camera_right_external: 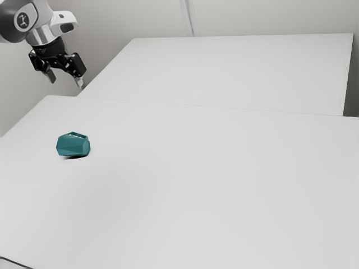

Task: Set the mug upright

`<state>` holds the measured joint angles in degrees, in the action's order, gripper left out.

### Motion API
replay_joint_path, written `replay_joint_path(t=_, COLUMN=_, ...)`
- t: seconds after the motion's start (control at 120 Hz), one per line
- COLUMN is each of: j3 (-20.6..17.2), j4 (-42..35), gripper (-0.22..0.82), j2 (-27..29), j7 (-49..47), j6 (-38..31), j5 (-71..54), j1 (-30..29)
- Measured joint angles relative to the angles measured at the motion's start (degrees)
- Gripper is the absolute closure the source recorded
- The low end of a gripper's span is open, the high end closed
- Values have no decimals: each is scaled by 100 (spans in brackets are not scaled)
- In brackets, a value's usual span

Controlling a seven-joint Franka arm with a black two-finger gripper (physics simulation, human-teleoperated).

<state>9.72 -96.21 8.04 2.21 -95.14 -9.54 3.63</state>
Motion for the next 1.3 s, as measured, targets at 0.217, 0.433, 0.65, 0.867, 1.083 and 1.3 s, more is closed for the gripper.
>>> replay_joint_path(t=0.217, j3=7, j4=-129, gripper=0, j2=-9, j7=63, j6=-11, j5=-2, j1=-52)
replay_joint_path(t=0.433, j3=38, j4=-225, gripper=0, j2=-219, j7=118, j6=-24, j5=200, j1=-792)
replay_joint_path(t=0.65, j3=42, j4=-209, gripper=0, j2=-783, j7=357, j6=-8, j5=1214, j1=-2125)
replay_joint_path(t=0.867, j3=48, j4=77, gripper=0, j2=-1699, j7=975, j6=-57, j5=2361, j1=-2974)
replay_joint_path(t=1.083, j3=61, j4=540, gripper=0, j2=-2662, j7=1758, j6=-104, j5=3218, j1=-3330)
replay_joint_path(t=1.3, j3=77, j4=994, gripper=0, j2=-3382, j7=2524, j6=-238, j5=3735, j1=-3559)
